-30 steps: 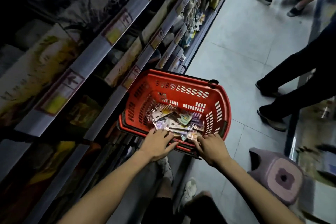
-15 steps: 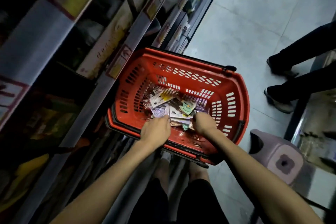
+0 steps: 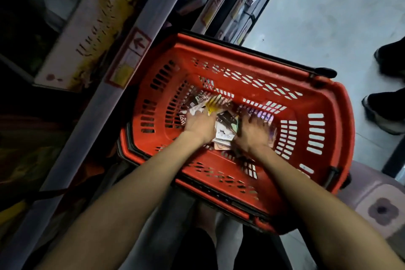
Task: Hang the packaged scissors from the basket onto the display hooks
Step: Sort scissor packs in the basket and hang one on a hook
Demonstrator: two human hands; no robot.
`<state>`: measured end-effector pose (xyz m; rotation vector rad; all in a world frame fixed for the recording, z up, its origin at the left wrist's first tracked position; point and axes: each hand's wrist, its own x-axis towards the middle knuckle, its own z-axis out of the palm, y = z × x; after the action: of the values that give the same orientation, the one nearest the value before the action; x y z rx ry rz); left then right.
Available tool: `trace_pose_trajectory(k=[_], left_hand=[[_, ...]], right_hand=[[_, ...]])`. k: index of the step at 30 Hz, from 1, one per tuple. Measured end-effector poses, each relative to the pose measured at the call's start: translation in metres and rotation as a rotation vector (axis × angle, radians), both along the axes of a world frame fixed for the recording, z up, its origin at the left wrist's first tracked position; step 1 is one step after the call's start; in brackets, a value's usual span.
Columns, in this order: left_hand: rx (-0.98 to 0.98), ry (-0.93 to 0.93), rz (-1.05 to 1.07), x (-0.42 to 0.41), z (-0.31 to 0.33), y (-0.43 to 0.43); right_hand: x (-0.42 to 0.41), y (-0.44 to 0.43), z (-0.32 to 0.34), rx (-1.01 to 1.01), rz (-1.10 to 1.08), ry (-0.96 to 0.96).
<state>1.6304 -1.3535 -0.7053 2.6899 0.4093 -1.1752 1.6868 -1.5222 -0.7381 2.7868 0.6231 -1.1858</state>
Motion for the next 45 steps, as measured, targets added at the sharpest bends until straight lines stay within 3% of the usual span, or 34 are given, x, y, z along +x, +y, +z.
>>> trace_pose_trajectory(k=[8, 14, 18, 21, 26, 32, 38, 45], left_hand=[[0.078, 0.103, 0.138, 0.007, -0.076, 0.010], [0.157, -0.039, 0.142, 0.008, -0.075, -0.002], [0.093, -0.121, 0.190, 0.010, -0.051, -0.002], [-0.065, -0.133, 0.424, 0.004, -0.025, -0.002], [-0.380, -0.162, 0.936, -0.014, 0.030, -0.008], [-0.668, -0.397, 1.307, -0.044, 0.114, -0.017], [-0.893, -0.645, 1.551, -0.059, 0.198, -0.018], [-1.588, -0.529, 1.808, -0.060, 0.285, -0.026]], right_hand=[[0.004, -0.005, -0.006, -0.138, 0.104, -0.162], [0.013, -0.005, 0.001, -0.143, 0.115, -0.096], [0.016, 0.000, 0.012, -0.135, 0.102, -0.084], [0.017, 0.005, 0.032, -0.077, -0.004, 0.014], [0.005, -0.010, 0.076, 0.283, -0.406, 0.243], [-0.010, -0.044, 0.170, 0.661, -0.914, 0.360], [-0.003, -0.074, 0.250, 0.918, -1.007, 0.232], [-0.005, -0.076, 0.331, 1.163, -1.140, 0.332]])
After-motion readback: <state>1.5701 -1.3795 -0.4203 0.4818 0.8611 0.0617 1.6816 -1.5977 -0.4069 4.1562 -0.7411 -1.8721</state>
